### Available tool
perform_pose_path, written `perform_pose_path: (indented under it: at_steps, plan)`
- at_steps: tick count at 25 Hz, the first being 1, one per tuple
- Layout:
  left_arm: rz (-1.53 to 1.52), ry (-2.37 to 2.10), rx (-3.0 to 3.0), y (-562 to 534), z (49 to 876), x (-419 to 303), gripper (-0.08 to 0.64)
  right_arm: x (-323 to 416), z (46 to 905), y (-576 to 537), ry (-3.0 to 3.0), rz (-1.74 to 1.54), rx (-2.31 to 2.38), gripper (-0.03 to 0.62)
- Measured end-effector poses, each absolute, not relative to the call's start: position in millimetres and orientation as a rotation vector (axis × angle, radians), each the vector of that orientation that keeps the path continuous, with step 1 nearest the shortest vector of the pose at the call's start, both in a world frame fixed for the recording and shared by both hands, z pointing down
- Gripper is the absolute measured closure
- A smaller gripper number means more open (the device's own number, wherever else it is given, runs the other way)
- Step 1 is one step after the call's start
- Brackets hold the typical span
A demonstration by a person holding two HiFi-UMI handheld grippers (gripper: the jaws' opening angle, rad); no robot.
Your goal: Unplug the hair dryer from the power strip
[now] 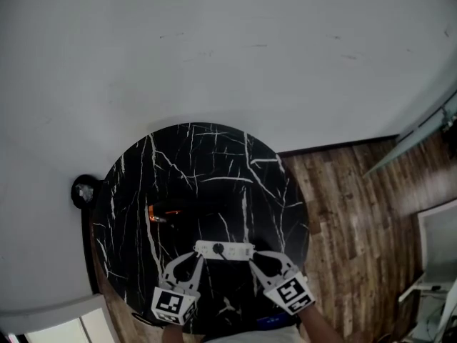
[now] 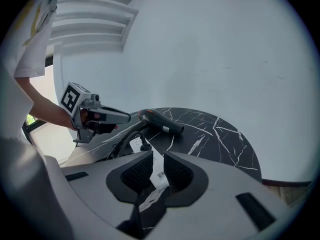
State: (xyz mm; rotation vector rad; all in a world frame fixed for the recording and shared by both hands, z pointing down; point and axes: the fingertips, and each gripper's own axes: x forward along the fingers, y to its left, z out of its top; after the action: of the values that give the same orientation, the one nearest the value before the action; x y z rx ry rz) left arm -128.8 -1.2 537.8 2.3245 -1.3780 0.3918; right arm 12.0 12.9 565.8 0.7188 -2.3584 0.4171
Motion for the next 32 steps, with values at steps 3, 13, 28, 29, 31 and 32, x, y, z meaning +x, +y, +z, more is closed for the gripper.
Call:
perform_pose_path:
  at_steps: [3, 13, 28, 29, 31, 32]
  plan:
    - [0.406, -1.327, 2.322, -2.2, 547.8, -124.7, 0.531, 5.7, 574.8, 13.1, -2.348, 0.413, 0.65, 0.502]
    - [0.733, -1.135, 2.398, -4.4, 590.6, -111.7, 0.443, -2.2, 610.8, 15.8, -2.273, 0.375, 0.492, 0.39]
    - [0.891, -0.859, 2.514, -7.8, 606.4, -97.0, 0.443, -9.7, 639.7, 14.6, -2.178, 0.079, 0.308, 0.354]
    - [0.91, -0.847, 2.518, -6.3, 608.3, -96.8, 0.443, -10.3, 640.3, 12.6, -2.175, 0.073, 0.312, 0.353]
    - [0.944, -0.819, 2.522, -3.5, 612.4, -95.8, 0.443, -12.6, 642.9, 9.7, -2.168, 0.062, 0.307, 0.35]
    - [0.958, -0.8, 2.524, -2.9, 613.4, -94.7, 0.434, -13.9, 644.0, 9.1, -2.162, 0.055, 0.295, 0.345]
